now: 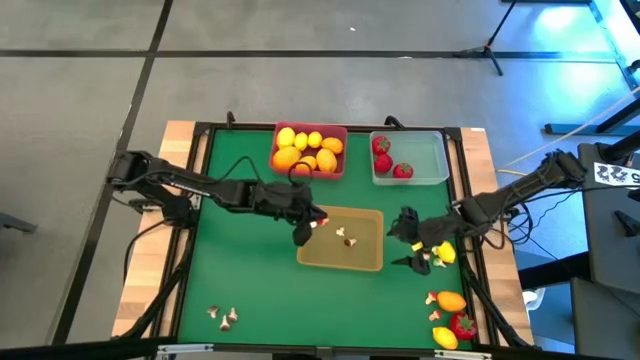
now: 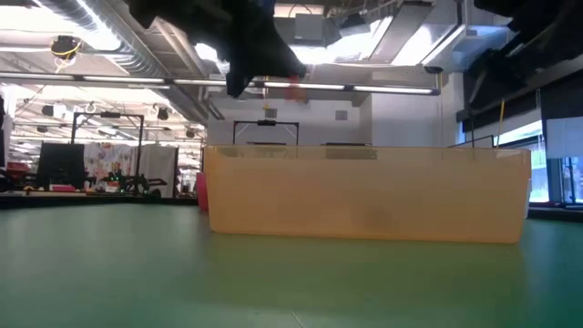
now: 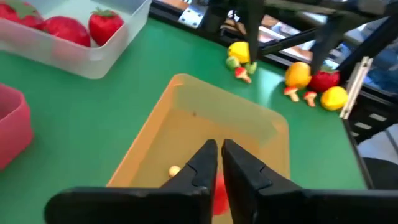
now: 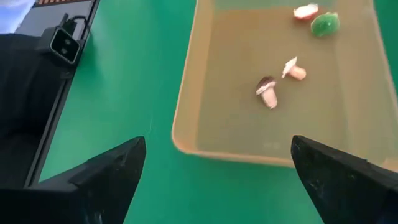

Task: Sort produce into baskets
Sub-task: Put the red mushroom into the orange bin, then put the brown mushroom into the orange bin

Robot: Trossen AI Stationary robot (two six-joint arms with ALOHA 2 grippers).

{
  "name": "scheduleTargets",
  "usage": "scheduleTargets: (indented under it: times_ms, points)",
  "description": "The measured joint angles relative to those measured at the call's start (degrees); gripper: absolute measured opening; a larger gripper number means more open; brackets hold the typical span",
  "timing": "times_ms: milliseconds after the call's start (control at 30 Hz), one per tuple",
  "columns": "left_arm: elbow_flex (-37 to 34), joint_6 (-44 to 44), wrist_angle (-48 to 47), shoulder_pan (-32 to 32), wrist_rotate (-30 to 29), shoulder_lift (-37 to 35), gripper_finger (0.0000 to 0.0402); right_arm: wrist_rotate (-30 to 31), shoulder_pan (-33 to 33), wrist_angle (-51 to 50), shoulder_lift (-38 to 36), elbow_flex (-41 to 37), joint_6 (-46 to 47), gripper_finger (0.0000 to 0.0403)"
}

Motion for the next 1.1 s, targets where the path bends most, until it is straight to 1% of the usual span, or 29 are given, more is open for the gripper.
scheduleTargets:
  times_ms: [67, 133, 300, 400, 467, 633, 800, 900, 1100]
  points:
    - [0.0, -0.44, 0.75, 0.04, -0.16, 1.08, 0.0043, 1.51, 1.29, -0.43, 0.0, 0.0, 1.15, 0.0399]
    - [0.0, -1.43, 0.91, 0.04, -0.12, 1.9, 0.0072, 2.19, 2.26, -0.55, 0.0, 0.0, 2.06, 0.0399]
    - [0.0, -0.16, 0.88, 0.15, 0.03, 2.19, 0.0162, 4.8, 2.57, -1.25, 0.0, 0.0, 1.92, 0.0399]
    - [0.0, -0.21, 0.21, -0.03, 2.67, 0.75, 0.0204, 6.06, 2.58, -1.93, 0.0, 0.0, 1.82, 0.0399]
    - [0.29, -0.64, -0.9, -0.92, 4.85, -1.14, 0.022, 6.01, 2.58, -2.04, 0.0, 0.0, 1.81, 0.0399]
    - [3.4, -1.89, -10.53, -6.53, 5.02, -4.67, 0.0229, 6.01, 2.58, -2.04, 0.0, 0.0, 0.58, 0.0399]
    - [10.23, -8.44, -24.14, -14.46, 1.07, -4.68, 0.0221, 6.38, 2.55, -2.11, 0.0, 0.0, -0.02, 0.0399]
    - [12.56, -15.59, -30.22, -20.17, -1.29, -4.29, 0.0211, 6.4, 2.55, -2.91, 0.0, 0.0, -0.42, 0.0399]
    - [12.01, -33.91, -34.42, -31.43, -3.44, -3.64, 0.0192, 6.4, 2.52, -3.4, 0.0, 0.0, -0.42, 0.0399]
